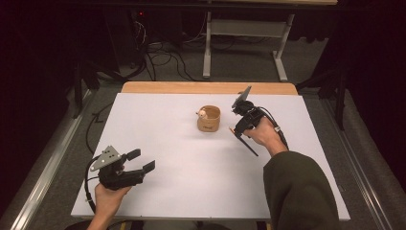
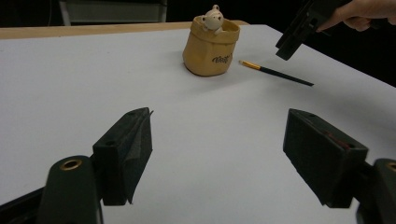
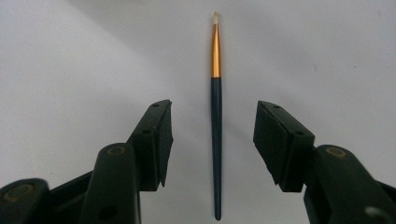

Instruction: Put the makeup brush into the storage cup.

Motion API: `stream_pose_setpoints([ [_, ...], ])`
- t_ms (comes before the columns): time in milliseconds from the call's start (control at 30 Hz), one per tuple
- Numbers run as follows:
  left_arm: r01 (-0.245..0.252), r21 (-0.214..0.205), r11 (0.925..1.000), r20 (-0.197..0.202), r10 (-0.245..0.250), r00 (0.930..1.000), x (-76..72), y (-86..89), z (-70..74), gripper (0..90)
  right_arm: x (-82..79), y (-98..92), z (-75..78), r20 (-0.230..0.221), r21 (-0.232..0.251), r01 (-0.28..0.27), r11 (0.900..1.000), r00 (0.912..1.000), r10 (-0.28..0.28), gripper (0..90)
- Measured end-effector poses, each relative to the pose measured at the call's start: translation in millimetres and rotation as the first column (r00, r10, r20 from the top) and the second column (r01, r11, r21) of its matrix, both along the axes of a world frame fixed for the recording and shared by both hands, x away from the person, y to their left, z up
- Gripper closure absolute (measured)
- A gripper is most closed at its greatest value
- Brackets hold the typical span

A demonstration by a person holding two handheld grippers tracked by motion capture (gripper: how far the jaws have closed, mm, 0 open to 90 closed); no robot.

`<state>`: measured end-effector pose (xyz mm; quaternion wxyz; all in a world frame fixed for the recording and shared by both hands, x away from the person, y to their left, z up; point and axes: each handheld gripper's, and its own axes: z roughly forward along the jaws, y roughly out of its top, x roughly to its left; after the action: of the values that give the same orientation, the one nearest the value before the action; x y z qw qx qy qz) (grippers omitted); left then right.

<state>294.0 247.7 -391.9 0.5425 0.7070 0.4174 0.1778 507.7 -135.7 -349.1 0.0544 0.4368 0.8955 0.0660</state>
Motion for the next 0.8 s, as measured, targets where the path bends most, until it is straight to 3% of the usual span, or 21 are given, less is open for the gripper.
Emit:
stream_pose_setpoints([
  [800, 0.004, 0.003, 1.0000, -0.001, -0.004, 1.0000, 0.1, -0.7, 0.0, 24.2, 3.2, 7.7, -16.6, -0.038, -0.015, -0.003, 0.9999, 0.9993, 0.003, 54.9],
])
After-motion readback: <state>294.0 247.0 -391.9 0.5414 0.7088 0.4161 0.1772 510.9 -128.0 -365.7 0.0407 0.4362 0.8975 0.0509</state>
